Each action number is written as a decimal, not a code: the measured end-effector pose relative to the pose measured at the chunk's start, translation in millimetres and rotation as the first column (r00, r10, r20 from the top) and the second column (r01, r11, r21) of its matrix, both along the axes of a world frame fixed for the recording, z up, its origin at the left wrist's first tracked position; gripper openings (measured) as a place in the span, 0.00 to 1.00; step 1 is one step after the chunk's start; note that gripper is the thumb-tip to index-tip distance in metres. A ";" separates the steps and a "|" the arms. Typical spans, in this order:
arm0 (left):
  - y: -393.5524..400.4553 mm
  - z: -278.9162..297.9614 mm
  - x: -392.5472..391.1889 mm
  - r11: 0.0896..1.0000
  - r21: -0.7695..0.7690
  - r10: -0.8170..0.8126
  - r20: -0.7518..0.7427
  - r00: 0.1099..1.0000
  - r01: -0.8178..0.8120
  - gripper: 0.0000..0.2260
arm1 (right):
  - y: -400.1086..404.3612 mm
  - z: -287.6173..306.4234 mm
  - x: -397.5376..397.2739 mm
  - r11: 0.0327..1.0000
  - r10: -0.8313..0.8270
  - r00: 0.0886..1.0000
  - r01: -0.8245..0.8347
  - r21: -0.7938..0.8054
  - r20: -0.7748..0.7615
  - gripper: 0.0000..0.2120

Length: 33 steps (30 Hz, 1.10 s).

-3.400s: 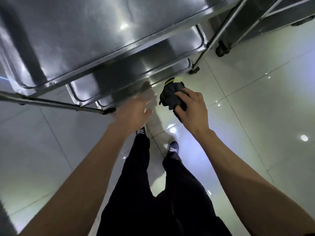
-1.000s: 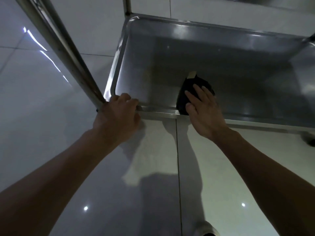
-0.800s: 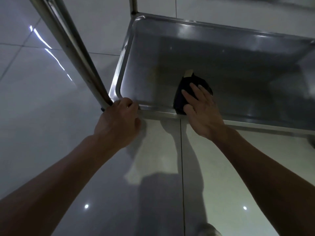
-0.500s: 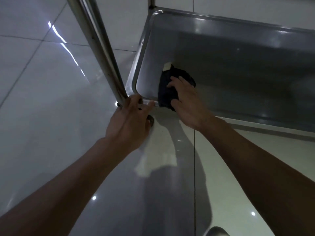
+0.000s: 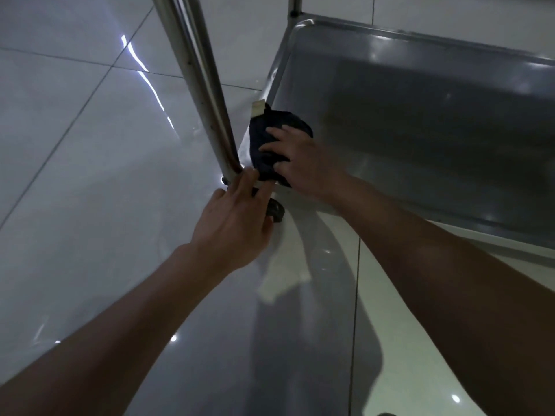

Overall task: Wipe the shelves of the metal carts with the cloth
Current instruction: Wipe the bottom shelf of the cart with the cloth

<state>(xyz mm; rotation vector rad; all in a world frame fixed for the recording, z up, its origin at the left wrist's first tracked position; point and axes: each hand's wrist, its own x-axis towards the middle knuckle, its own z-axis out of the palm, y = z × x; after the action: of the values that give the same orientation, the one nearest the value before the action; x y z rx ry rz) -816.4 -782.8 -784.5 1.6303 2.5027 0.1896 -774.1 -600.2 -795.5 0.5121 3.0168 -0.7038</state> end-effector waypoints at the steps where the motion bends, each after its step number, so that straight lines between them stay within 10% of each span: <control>1: -0.2 0.5 -0.4 1.000 -0.013 0.004 -0.013 1.000 -0.005 0.24 | 0.2 -1.6 1.3 1.000 -0.005 1.000 0.005 0.004 -0.013 0.21; 16: 119.4 5.6 101.8 0.977 0.030 -0.210 -0.062 0.976 0.212 0.19 | 66.2 2.3 190.4 0.854 -0.520 0.847 0.519 -0.035 -0.110 0.17; 33: 165.4 -7.6 170.9 0.941 -0.030 -0.340 -0.063 0.938 0.338 0.19 | 120.7 8.2 332.1 0.669 -0.740 0.668 0.743 0.023 -0.081 0.19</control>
<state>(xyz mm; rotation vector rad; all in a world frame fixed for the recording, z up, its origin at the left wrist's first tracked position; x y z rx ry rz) -645.5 -617.4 -792.1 2.0567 2.2101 0.0710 -442.0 -479.5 -787.3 1.8194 2.7948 -0.6304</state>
